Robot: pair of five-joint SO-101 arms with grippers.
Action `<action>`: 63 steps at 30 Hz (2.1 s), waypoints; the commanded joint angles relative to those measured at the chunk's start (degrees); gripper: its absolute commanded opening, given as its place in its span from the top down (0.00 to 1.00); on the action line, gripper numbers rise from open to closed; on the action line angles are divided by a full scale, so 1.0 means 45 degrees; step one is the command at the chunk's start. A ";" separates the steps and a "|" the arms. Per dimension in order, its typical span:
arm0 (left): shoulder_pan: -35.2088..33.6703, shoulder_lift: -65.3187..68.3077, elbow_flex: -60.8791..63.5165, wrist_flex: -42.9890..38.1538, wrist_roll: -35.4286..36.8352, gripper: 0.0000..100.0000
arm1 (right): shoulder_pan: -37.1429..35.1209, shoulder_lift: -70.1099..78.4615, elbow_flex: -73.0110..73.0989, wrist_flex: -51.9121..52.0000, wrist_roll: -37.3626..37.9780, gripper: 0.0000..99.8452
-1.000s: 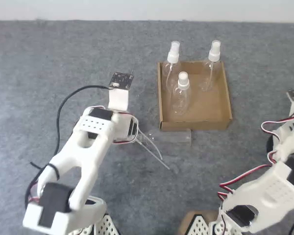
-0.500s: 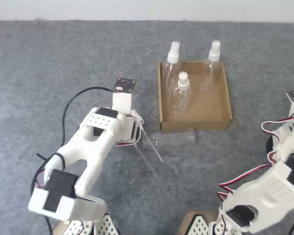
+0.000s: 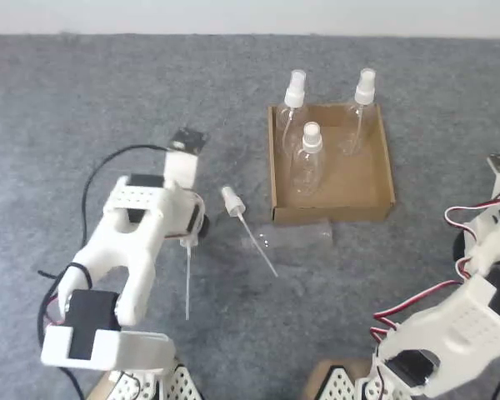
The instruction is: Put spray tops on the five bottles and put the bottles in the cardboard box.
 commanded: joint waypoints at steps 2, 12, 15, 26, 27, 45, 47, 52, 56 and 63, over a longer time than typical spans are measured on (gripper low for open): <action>-0.0449 0.0039 -0.1866 0.1114 0.0254 0.78 | -0.0147 -0.0068 -0.0508 0.0244 -0.0039 0.89; -0.0645 0.2364 -0.2042 0.0684 0.0488 0.81 | -0.0127 -0.0049 -0.0508 0.0244 -0.0039 0.79; -0.0567 0.2930 -0.2042 0.0410 0.0488 0.83 | -0.0127 -0.0049 -0.0508 0.0244 -0.0039 0.79; -0.0527 0.0840 -0.2081 0.0938 0.0488 0.99 | -0.0147 -0.0049 -0.0508 0.0244 -0.0039 0.79; -0.0527 0.0391 -0.2120 0.1094 0.0488 0.99 | -0.0166 -0.0049 -0.0508 0.0244 -0.0039 0.79; 0.1719 -0.1094 0.0342 -0.0020 0.0371 0.94 | -0.0088 -0.0049 -0.0508 0.0244 -0.0020 0.79; 0.1934 -0.0703 0.0440 -0.0098 0.0117 0.89 | -0.0088 -0.0049 -0.0508 0.0244 -0.0020 0.79; 0.1856 -0.0488 0.0342 -0.0098 0.0098 0.86 | -0.0088 -0.0049 -0.0508 0.0244 -0.0020 0.79; 0.1895 -0.0488 0.0264 -0.0117 0.0098 0.86 | -0.0088 -0.0049 -0.0508 0.0244 -0.0020 0.79; 0.1973 -0.0313 0.0166 -0.0274 0.0117 0.86 | -0.0088 -0.0049 -0.0508 0.0244 -0.0020 0.79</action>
